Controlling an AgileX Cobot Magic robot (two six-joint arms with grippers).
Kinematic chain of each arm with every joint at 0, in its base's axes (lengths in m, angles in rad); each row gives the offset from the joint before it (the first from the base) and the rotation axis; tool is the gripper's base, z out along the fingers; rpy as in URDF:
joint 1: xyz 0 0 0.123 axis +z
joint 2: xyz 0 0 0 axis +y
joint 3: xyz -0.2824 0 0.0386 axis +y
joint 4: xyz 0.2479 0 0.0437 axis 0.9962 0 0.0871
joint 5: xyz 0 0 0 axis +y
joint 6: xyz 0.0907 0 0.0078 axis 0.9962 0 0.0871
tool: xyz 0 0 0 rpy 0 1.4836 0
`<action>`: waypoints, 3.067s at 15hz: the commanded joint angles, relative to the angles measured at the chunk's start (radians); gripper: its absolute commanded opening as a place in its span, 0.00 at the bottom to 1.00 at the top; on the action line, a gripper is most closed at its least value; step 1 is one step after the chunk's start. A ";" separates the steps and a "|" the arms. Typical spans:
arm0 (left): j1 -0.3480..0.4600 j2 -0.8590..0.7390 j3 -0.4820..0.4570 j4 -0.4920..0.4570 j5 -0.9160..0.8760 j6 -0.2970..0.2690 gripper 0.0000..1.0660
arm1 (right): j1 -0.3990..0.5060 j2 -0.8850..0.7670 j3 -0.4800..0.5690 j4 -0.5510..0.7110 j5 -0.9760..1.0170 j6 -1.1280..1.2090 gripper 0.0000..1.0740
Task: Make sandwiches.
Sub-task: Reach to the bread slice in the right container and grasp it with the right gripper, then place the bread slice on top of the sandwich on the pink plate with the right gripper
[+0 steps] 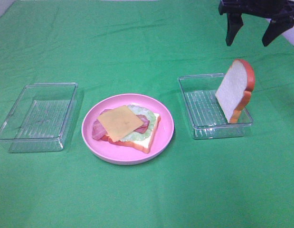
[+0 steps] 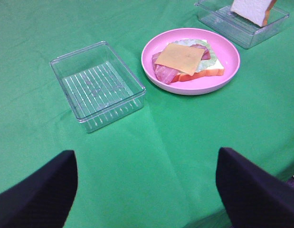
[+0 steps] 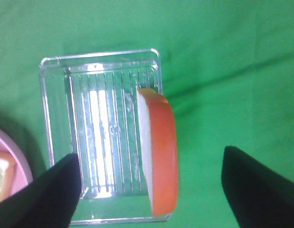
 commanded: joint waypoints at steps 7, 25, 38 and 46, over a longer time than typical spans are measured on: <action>-0.001 -0.007 0.002 -0.003 -0.010 0.002 0.72 | -0.021 0.053 0.149 0.059 -0.045 -0.058 0.71; -0.001 -0.007 0.002 -0.003 -0.010 0.002 0.72 | -0.018 -0.142 0.149 0.245 0.011 -0.175 0.00; -0.001 -0.007 0.002 -0.003 -0.010 0.002 0.72 | 0.268 -0.137 0.590 0.863 -0.511 -0.372 0.00; -0.001 -0.007 0.002 -0.003 -0.010 0.002 0.72 | 0.296 0.029 0.590 0.950 -0.565 -0.412 0.00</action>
